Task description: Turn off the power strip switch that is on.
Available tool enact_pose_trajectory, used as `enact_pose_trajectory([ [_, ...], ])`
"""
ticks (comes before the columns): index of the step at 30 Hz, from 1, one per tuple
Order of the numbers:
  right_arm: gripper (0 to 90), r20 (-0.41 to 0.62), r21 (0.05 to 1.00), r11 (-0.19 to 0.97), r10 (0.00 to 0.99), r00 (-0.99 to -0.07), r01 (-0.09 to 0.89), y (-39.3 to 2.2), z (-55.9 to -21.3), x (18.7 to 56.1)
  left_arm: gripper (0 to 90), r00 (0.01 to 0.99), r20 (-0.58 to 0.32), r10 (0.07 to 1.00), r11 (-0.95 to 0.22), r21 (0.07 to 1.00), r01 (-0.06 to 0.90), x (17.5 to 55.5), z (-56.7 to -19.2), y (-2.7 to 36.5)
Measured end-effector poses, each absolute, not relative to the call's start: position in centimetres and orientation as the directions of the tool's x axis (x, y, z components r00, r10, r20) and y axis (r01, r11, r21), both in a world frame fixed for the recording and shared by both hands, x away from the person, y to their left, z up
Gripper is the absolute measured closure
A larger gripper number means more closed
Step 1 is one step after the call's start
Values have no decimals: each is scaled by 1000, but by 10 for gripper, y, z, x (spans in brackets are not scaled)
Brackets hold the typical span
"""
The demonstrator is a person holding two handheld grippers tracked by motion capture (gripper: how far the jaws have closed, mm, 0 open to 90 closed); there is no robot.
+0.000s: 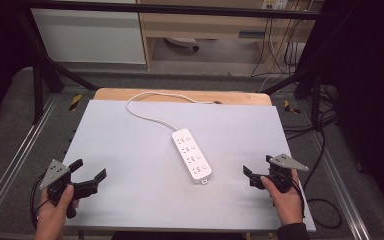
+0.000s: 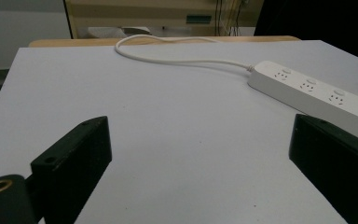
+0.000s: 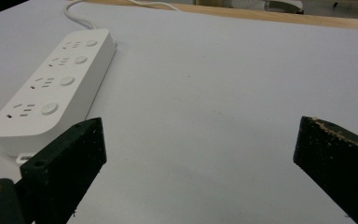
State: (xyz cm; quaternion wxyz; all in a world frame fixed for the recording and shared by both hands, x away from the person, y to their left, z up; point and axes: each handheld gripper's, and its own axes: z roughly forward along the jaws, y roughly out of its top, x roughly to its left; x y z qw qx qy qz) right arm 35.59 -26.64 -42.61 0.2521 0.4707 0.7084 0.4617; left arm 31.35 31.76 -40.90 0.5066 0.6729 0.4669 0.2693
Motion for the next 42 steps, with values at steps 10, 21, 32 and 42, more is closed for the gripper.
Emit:
enact_pose_trajectory([
  [10, 29, 98, 875, 133, 893, -439, 465, -259, -422, 360, 56, 420, -111, 900, -53, 932, 360, 314, -410, 316],
  [21, 71, 124, 877, 117, 882, -454, 467, -232, -402, 381, 57, 421, -108, 901, -65, 924, 376, 315, -412, 317],
  [32, 253, 72, 882, 174, 869, -490, 438, -203, -384, 410, 57, 428, -105, 897, -72, 923, 378, 315, -413, 315],
  [42, 580, 98, 905, 146, 843, -528, 400, -190, -382, 423, 57, 431, -99, 897, -80, 922, 378, 315, -413, 314],
])
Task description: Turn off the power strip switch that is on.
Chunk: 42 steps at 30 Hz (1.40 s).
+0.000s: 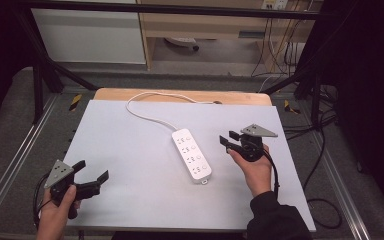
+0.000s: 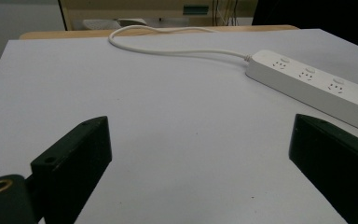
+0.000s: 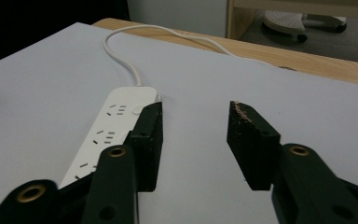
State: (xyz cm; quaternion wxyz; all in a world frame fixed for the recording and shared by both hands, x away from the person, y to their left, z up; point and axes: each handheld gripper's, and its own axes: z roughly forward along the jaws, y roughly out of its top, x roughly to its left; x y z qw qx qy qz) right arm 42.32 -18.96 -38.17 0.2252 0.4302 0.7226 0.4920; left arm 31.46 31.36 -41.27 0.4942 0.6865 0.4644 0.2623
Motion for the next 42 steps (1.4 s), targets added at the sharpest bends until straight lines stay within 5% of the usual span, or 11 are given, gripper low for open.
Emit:
enact_pose_trajectory([
  [18, 900, 89, 907, 156, 837, -539, 391, -160, -385, 442, 57, 433, -101, 896, -79, 923, 378, 315, -413, 314],
  [42, 900, 69, 886, 211, 820, -568, 413, -131, -399, 454, 58, 430, -106, 897, -72, 924, 377, 315, -413, 315],
])
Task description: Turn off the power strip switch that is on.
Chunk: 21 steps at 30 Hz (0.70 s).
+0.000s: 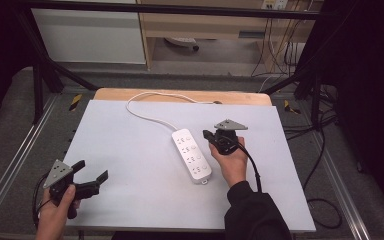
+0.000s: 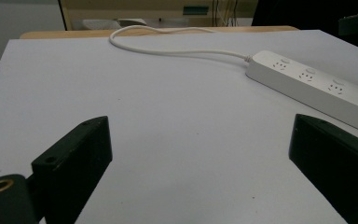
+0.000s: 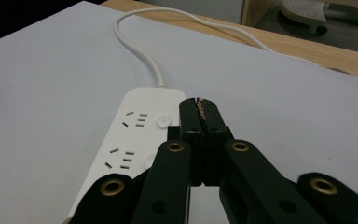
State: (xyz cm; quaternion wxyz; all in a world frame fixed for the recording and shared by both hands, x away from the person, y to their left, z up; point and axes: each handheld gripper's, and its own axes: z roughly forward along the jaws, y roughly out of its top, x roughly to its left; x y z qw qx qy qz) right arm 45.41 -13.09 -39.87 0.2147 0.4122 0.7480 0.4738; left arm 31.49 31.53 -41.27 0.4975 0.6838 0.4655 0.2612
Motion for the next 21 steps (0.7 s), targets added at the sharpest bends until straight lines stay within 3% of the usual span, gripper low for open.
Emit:
enact_pose_trajectory([
  [21, 900, 95, 857, 242, 794, -600, 455, -114, -419, 453, 59, 428, -106, 898, -72, 923, 379, 315, -413, 316],
])
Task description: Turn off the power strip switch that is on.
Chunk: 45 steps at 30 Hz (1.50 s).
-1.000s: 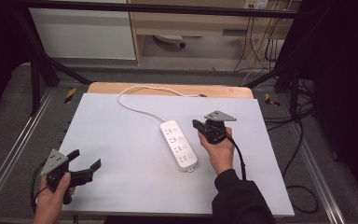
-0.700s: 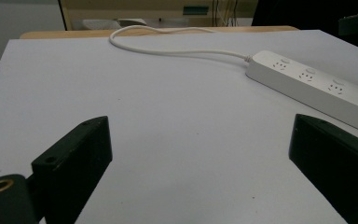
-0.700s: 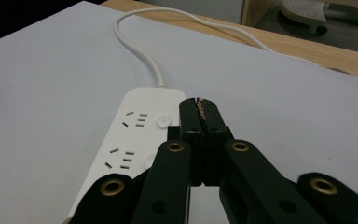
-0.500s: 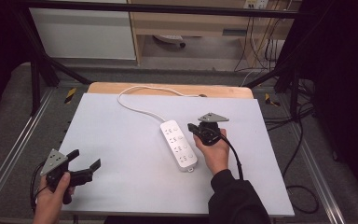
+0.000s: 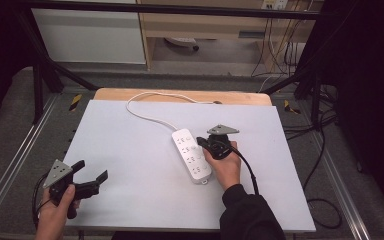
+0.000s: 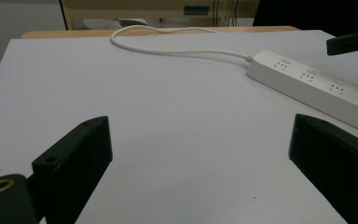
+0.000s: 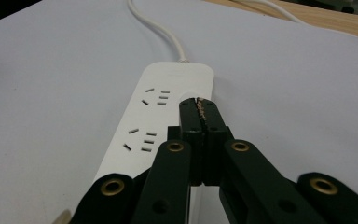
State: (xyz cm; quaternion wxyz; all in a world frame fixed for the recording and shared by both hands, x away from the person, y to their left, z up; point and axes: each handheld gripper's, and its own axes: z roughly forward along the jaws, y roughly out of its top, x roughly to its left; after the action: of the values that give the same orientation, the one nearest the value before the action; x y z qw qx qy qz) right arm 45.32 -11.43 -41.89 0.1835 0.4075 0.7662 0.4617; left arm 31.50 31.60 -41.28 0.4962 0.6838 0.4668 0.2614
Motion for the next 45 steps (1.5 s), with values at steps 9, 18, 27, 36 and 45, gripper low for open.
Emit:
enact_pose_trajectory([
  [9, 900, 101, 854, 236, 799, -593, 464, -108, -426, 454, 59, 428, -107, 897, -71, 923, 379, 315, -413, 316],
  [18, 900, 99, 851, 240, 800, -592, 467, -103, -432, 455, 59, 428, -109, 897, -70, 922, 381, 315, -413, 317],
  [27, 900, 105, 849, 233, 806, -583, 474, -101, -435, 456, 57, 429, -103, 897, -75, 923, 378, 315, -412, 318],
  [36, 900, 107, 848, 232, 806, -582, 476, -98, -437, 456, 57, 431, -105, 896, -74, 922, 380, 315, -413, 317],
  [45, 900, 97, 848, 239, 808, -581, 474, -97, -438, 455, 58, 432, -106, 896, -73, 923, 378, 315, -413, 317],
])
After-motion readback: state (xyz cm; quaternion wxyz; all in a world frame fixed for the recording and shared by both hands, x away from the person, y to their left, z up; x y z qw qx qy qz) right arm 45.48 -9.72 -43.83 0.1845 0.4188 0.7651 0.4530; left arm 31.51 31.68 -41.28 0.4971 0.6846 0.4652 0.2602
